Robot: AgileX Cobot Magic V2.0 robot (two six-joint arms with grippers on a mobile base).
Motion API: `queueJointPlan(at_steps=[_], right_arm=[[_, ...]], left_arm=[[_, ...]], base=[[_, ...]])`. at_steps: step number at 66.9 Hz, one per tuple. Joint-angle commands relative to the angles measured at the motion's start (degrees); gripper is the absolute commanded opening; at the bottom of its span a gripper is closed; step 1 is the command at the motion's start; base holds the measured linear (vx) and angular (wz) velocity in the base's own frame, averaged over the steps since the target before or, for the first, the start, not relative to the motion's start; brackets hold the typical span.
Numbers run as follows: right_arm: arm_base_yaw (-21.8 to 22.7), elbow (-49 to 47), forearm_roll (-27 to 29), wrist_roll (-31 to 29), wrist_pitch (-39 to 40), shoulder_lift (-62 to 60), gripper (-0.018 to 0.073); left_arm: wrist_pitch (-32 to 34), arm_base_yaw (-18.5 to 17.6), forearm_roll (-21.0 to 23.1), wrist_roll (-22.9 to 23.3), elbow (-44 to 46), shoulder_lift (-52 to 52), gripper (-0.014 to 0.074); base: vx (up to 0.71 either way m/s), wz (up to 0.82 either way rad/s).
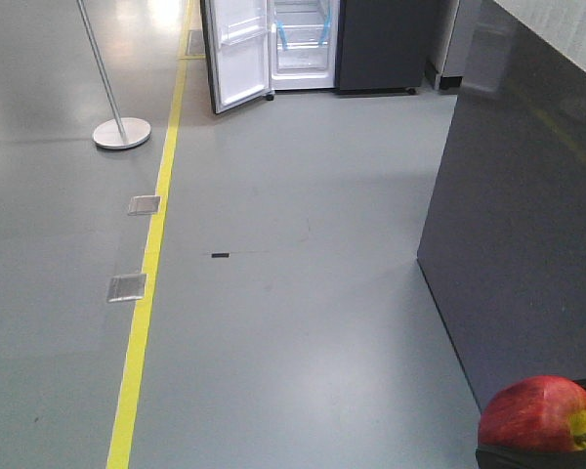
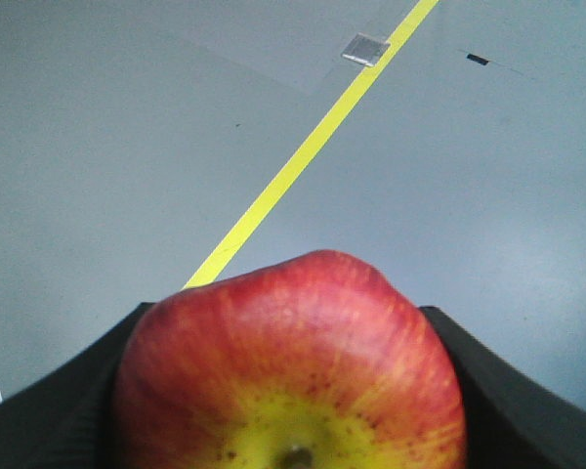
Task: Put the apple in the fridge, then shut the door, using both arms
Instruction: 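Drive the base toward the open refrigerator holding the apple, then keep driving up to the open refrigerator door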
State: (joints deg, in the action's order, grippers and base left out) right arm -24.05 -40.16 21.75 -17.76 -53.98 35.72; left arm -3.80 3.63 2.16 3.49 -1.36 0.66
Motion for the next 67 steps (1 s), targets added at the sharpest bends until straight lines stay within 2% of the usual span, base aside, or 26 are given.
queueJointPlan(at_steps=[1,67], right_arm=[[0.0,-1.6,1.3,-0.6,3.4,0.0,0.0088],[0.0,-1.6,1.5,-0.6,3.4,0.0,0.0088]], left_arm=[[4.1,0.2,0.2,0.2,1.1,0.7,-0.0006],[3.8,0.2,0.2,0.2,1.1,0.7,-0.0006]], base=[[0.34,-0.02],[0.37,-0.02]])
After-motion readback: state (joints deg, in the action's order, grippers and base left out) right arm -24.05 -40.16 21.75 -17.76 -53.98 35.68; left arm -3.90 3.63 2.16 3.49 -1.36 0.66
